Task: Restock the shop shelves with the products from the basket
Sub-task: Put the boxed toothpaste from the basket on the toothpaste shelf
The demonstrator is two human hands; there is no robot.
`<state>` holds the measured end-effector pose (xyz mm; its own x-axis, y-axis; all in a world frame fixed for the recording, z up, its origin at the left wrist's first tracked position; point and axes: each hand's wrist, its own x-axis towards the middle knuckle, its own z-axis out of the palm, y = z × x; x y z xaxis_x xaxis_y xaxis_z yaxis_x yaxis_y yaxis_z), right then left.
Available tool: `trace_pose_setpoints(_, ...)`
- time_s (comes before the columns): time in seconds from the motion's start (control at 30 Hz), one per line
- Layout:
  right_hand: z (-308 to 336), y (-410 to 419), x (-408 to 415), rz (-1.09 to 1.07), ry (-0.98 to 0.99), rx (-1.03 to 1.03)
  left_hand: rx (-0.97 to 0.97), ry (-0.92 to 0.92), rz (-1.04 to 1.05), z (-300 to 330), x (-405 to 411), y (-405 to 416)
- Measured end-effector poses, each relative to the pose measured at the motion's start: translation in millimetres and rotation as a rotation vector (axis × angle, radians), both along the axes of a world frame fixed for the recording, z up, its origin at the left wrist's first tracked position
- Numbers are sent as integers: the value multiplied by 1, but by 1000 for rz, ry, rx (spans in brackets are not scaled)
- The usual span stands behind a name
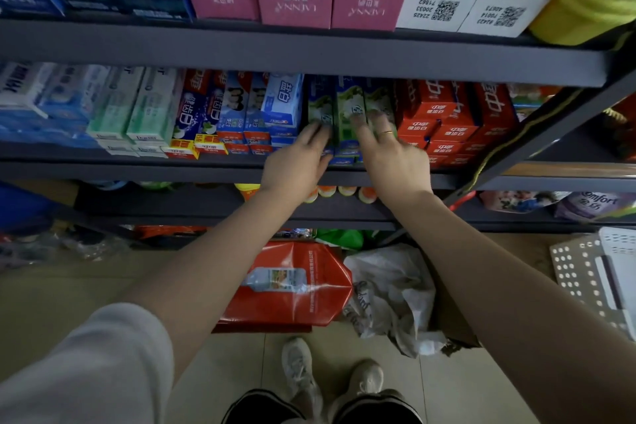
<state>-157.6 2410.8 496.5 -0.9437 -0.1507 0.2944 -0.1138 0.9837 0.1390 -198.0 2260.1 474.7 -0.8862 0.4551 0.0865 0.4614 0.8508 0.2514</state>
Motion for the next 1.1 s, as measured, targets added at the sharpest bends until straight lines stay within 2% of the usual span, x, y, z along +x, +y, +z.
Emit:
trace_pose_setpoints(0.07, -5, -2, 1, 145, 3, 32, -51, 62, -48, -16, 1, -14)
trace_pose_setpoints(0.2, -11, -2, 2, 93, 42, 101, 25, 148, -121, -29, 7, -28)
trace_pose_setpoints(0.3, -23, -8, 16, 159, 80, -25, 171, 60, -152, -27, 26, -33)
trace_pose_setpoints(0.4, -38, -19, 21, 184, -15, -99, 423, -29, 35, -27, 42, -40)
trace_pose_setpoints(0.47, -41, -27, 10, 114, -151, -96, 571, -126, 189, -34, 45, -43)
trace_pose_setpoints(0.53, -41, -34, -1, 80, -253, -82, 652, -244, 235, -41, 44, -46)
trace_pose_setpoints(0.63, -36, -41, -4, 61, -231, -19, 692, -347, 216, -46, 40, -50)
trace_pose_setpoints(0.73, -36, -43, -1, 83, -70, 86, 644, -307, 151, -45, 34, -49)
trace_pose_setpoints(0.8, -35, -43, 5, 99, 8, 79, 555, -247, 112, -42, 29, -45)
trace_pose_setpoints(0.97, -3, -37, 15, 95, 273, -130, 110, -137, 130, -30, 13, -23)
trace_pose_setpoints(1.1, 19, -25, 5, 143, 328, -174, -125, -67, 101, -25, 9, -6)
